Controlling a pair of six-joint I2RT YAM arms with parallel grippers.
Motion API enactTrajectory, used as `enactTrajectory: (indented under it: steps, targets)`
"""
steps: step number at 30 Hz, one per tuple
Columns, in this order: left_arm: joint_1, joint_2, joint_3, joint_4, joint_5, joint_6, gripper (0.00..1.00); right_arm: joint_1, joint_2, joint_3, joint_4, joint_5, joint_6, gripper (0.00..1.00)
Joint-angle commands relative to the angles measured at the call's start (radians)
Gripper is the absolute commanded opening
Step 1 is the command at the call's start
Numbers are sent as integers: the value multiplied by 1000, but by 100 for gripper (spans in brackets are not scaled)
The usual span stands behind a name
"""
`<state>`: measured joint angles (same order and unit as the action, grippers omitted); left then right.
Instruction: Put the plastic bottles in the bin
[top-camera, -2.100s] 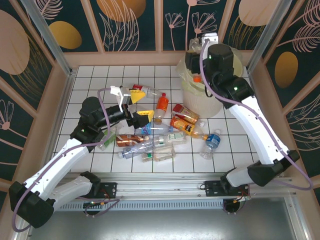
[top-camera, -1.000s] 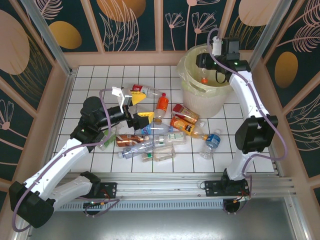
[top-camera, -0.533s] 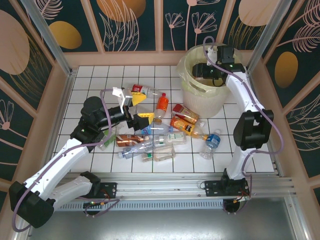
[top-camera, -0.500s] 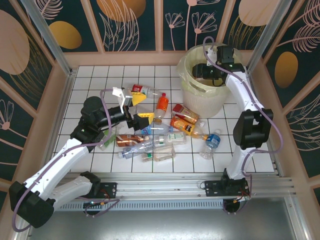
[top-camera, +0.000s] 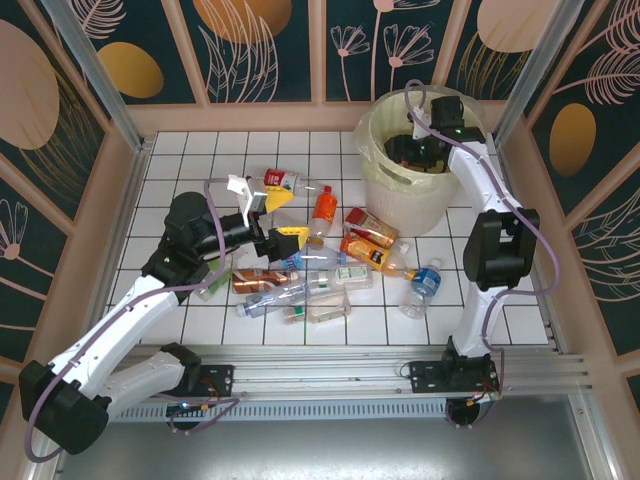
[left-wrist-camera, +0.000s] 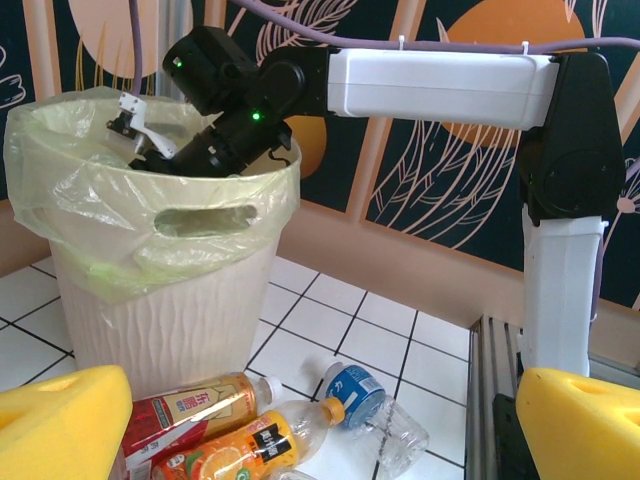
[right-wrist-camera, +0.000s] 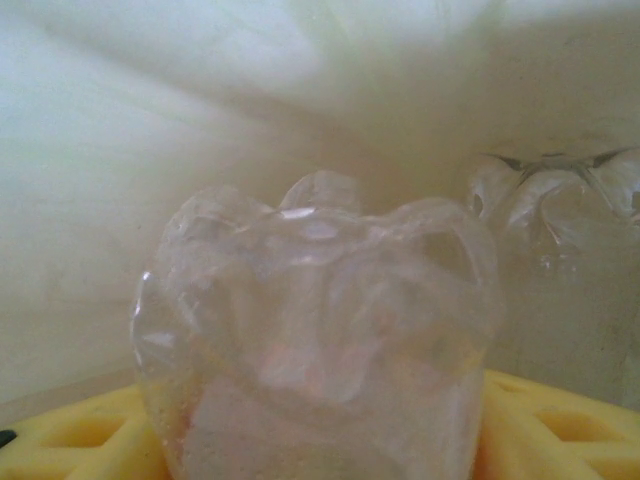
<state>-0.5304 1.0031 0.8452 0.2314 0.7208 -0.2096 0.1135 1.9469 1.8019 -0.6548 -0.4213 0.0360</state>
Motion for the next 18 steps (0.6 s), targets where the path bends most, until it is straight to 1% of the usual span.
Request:
enactTrajectory:
  steps: [1, 4, 10, 18]
  targets:
    - [-3, 6, 34, -1, 5, 22, 99, 0, -4, 20, 18, -22, 14, 71]
    - [-3, 8, 37, -3, 5, 22, 99, 0, -8, 18, 31, -16, 26, 75]
    - [-3, 6, 35, -1, 3, 22, 99, 0, -33, 29, 39, 18, 35, 78]
    - [-3, 7, 37, -3, 6, 24, 99, -2, -109, 48, 34, 101, 38, 78]
